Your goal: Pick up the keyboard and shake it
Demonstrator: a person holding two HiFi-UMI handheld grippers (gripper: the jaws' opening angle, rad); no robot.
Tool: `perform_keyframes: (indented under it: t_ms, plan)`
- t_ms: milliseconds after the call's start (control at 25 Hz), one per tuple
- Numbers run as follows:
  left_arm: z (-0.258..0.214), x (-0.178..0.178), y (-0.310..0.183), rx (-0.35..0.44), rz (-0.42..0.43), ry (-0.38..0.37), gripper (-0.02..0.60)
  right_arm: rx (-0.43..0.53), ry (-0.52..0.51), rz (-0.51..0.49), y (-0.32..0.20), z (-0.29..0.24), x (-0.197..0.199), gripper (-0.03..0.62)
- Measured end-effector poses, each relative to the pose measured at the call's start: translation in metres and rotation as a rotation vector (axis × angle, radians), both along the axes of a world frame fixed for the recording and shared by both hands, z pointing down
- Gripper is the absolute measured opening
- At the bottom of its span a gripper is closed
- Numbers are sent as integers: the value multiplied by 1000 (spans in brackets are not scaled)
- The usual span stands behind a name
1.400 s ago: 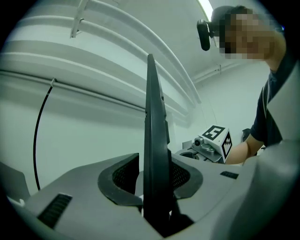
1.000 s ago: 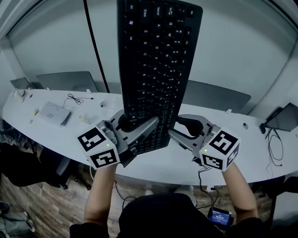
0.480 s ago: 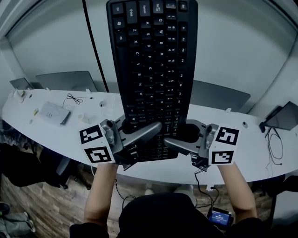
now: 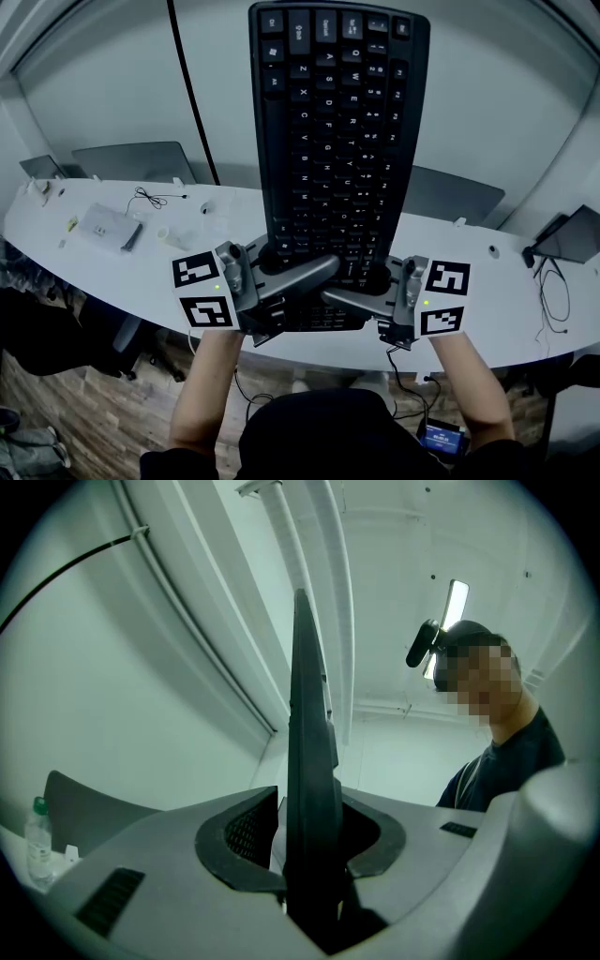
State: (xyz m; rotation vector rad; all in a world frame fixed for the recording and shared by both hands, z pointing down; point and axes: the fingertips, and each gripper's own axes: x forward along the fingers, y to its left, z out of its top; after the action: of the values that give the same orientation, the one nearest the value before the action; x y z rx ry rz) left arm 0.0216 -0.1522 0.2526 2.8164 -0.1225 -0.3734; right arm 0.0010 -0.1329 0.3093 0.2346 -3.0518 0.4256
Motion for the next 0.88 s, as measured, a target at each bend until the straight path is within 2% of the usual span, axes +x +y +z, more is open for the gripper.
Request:
perform_keyframes:
  t_ms: [880]
  plan:
    - [0, 0, 2, -38, 31, -1, 138, -64, -7, -7, 2, -1, -1, 84]
